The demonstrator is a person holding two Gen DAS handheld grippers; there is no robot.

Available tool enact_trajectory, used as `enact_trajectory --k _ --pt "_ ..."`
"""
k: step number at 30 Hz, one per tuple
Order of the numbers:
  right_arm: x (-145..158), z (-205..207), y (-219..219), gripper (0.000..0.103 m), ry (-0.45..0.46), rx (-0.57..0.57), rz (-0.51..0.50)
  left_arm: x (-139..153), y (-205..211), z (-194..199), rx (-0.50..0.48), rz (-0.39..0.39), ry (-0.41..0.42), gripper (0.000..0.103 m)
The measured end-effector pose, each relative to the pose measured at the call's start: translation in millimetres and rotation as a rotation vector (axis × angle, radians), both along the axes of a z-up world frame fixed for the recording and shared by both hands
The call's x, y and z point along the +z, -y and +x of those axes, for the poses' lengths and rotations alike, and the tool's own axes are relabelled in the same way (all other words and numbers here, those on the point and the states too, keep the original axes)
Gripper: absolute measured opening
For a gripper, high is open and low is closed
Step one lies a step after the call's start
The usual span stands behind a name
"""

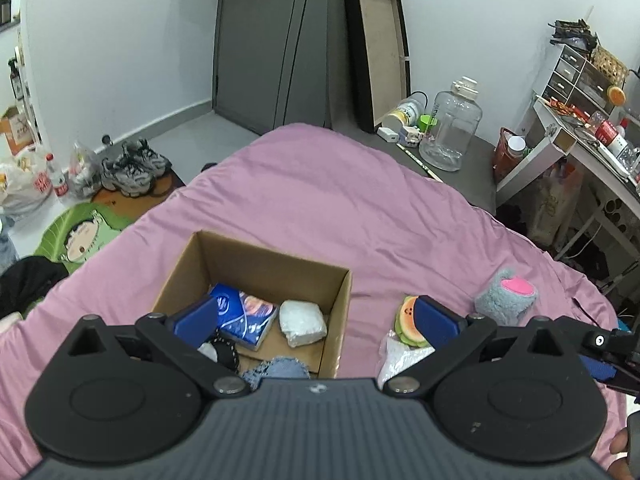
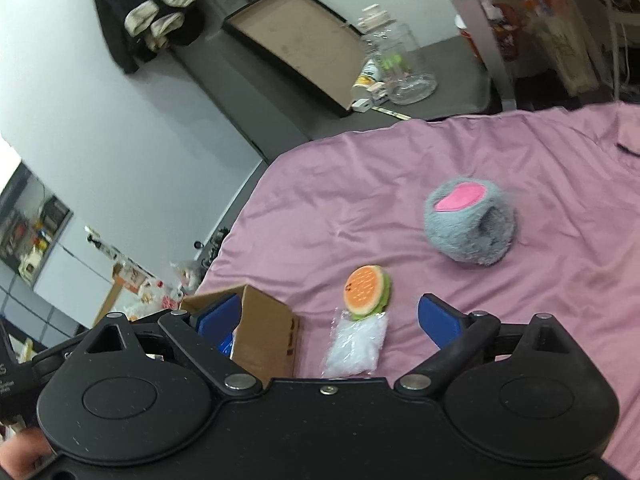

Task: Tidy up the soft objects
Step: 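Move both tools to the grey plush and close them on it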

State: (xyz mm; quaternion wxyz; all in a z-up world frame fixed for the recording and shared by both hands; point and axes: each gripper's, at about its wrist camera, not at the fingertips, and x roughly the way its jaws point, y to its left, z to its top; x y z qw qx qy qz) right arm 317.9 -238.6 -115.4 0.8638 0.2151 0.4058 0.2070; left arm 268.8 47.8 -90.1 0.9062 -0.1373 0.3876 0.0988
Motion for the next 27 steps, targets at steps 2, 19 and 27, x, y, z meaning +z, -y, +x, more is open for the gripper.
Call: enact_trajectory --k 2,19,27 --pt "-6.2 4.8 7.7 0.095 -0.020 -0.022 0.009 0.0 6.7 4.3 -0.004 0.007 -0.014 0.103" --pt "-40.9 29.1 66.1 0.090 -0.068 -0.211 0.125 -2.8 75.6 49.4 -0.071 0.022 -0.016 0.103" --pt "-60.0 43.3 82.5 0.077 -0.097 -0.293 0.164 -13.5 101.3 76.7 -0.122 0.002 0.002 0.100"
